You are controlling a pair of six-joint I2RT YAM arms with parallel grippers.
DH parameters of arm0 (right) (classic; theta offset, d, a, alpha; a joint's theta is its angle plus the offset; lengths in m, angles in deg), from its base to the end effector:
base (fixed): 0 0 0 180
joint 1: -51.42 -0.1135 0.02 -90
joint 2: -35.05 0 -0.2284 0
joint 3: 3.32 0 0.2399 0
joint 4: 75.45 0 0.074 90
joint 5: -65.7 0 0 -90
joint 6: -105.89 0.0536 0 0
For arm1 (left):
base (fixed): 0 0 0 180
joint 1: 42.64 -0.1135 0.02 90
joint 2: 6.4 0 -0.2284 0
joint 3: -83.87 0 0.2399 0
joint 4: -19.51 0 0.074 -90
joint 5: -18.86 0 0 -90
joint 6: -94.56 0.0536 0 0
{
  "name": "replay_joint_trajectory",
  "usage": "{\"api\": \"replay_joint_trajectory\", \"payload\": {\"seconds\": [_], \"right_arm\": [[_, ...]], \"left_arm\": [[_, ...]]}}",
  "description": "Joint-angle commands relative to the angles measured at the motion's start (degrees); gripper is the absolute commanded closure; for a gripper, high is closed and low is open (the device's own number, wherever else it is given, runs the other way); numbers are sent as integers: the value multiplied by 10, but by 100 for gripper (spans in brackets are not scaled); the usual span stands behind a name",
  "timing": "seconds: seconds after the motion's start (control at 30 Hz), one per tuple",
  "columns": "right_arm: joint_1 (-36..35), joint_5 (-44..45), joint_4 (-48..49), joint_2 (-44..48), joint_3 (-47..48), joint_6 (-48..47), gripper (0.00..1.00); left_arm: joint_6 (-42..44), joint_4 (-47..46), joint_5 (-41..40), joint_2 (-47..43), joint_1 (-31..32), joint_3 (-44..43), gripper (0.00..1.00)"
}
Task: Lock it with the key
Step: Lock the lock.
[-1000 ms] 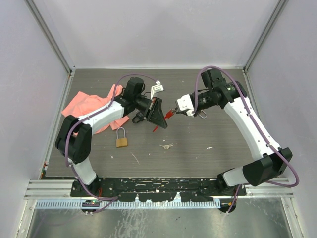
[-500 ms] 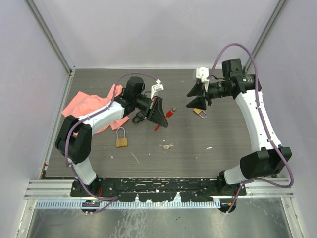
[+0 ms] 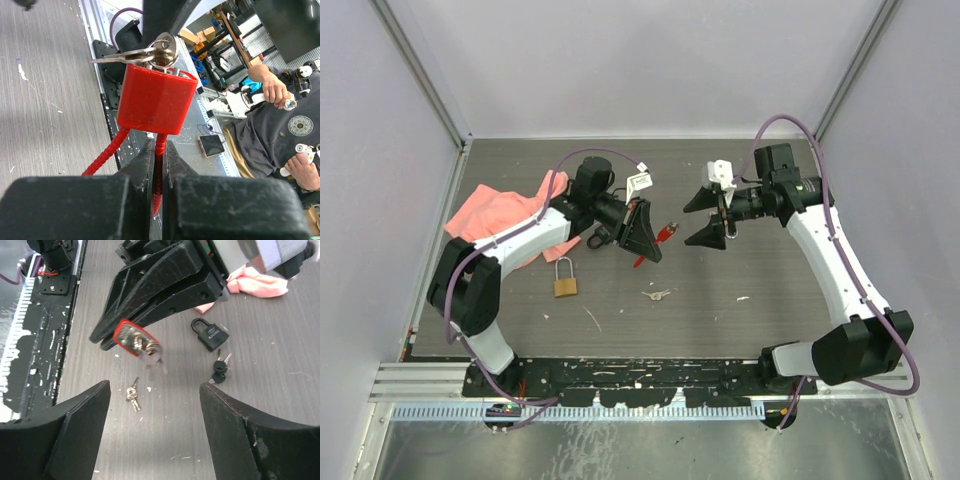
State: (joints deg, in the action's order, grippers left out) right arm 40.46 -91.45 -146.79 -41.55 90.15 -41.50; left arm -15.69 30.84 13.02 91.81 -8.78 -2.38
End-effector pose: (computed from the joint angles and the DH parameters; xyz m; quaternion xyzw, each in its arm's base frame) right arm 0.2378 0.0964 0.3281 -0.5853 0.5616 0.3838 0.4412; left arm 0.2695 -0.2450 0.2584 0.4393 0.5719 -0.6841 0.1088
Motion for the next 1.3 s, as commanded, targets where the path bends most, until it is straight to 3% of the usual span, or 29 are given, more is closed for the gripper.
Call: {"api": "replay_joint_trajectory", "payload": {"seconds": [0.0, 0.13, 0.33, 0.77, 0.87, 1.2, 1.23, 1.27], "right_arm": [[-15, -15, 58, -8, 10, -49, 24], [-44, 26, 74, -13, 11, -54, 32], [-50, 18, 73, -13, 20, -58, 46], [-58, -2, 34, -22, 65, -109, 94], [-58, -13, 31, -24, 75, -113, 99], [-59, -25, 4, -37, 126, -129, 99], [-58, -7, 6, -37, 133, -120, 98], [-57, 18, 13, -37, 142, -96, 90]], "left_arm": [[9, -2, 12, -40, 6, -3, 100], [9, 2, 14, -43, 8, -4, 100], [8, 3, 16, -43, 9, -5, 100], [8, 10, 19, -51, 11, -2, 100], [8, 11, 19, -53, 12, -3, 100], [6, 12, 18, -52, 12, -5, 100], [6, 12, 18, -54, 12, -4, 100], [7, 13, 18, -56, 12, -3, 100]]}}
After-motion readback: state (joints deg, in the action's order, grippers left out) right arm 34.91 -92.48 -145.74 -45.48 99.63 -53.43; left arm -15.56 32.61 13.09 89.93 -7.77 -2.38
